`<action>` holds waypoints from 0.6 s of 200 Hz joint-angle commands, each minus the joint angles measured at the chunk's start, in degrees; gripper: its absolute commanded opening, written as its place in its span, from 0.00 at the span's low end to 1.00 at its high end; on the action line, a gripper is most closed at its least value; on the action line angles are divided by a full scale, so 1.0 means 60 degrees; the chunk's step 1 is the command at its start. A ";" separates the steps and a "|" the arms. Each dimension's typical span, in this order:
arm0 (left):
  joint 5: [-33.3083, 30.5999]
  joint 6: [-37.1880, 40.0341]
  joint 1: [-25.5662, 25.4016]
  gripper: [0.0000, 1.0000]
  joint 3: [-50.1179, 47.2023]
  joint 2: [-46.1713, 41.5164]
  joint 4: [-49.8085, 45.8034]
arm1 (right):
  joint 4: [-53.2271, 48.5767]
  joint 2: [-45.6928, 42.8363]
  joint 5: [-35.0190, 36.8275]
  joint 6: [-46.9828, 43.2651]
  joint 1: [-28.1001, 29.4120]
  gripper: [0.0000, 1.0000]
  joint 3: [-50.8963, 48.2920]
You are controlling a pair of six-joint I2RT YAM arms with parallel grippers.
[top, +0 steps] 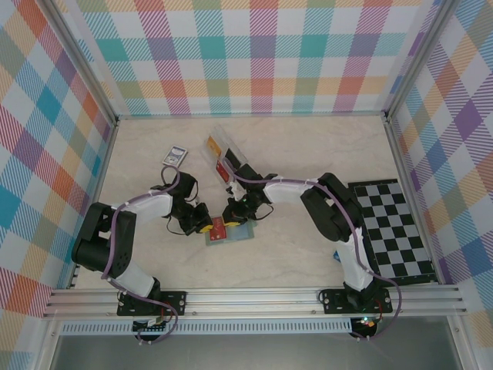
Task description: Take the credit cards out of the card holder
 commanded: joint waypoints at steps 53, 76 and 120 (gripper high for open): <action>-0.0510 -0.0100 -0.0065 0.12 -0.0214 -0.0138 -0.0396 | 0.0397 -0.0410 0.0326 -0.0119 0.0231 0.00 -0.0197; -0.0495 -0.0049 -0.0065 0.17 -0.0005 -0.0446 -0.0531 | 0.0175 -0.0790 0.0817 -0.0262 0.0208 0.00 -0.0460; -0.0554 0.0027 -0.0058 0.20 0.0033 -0.0683 -0.0609 | -0.0007 -0.1026 0.1191 -0.0326 0.0152 0.00 -0.0774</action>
